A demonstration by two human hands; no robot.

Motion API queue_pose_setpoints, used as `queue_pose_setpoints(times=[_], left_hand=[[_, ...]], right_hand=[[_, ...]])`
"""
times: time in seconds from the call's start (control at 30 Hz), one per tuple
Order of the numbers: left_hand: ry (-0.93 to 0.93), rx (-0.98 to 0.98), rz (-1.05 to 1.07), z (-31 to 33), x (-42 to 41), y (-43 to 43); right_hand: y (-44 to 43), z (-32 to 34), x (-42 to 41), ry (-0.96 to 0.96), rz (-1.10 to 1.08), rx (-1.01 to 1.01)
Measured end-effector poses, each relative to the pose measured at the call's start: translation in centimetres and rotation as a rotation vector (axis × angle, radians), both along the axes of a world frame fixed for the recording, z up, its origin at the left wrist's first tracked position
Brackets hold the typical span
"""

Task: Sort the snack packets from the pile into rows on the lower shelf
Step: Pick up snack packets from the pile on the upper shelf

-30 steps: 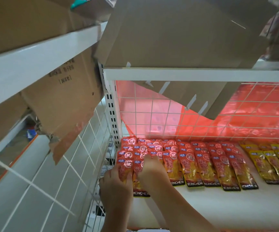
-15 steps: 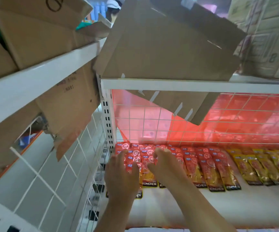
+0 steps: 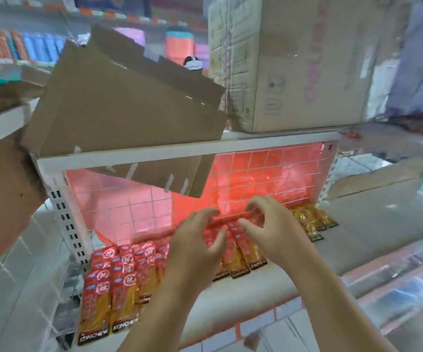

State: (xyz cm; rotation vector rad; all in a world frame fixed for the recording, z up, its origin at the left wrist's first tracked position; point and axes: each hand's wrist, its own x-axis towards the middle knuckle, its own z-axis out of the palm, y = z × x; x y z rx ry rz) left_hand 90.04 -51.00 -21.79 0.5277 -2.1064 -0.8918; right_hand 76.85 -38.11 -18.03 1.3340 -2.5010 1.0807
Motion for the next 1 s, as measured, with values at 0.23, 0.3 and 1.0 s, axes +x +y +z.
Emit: queue_pose_setpoints(times=[0.23, 0.3, 1.0], left_hand=[[-0.023, -0.166, -0.322, 6.6, -7.8, 8.7], [-0.016, -0.203, -0.396, 8.5, -10.5, 12.2], [0.095, -0.339, -0.701, 18.1, -34.2, 42.8]], right_hand=[[12.5, 5.1, -6.1, 0.068, -0.169, -0.175], [17.2, 6.5, -8.1, 0.093, -0.217, -0.219], [53.6, 15.4, -24.3, 0.262, -0.626, -0.268]])
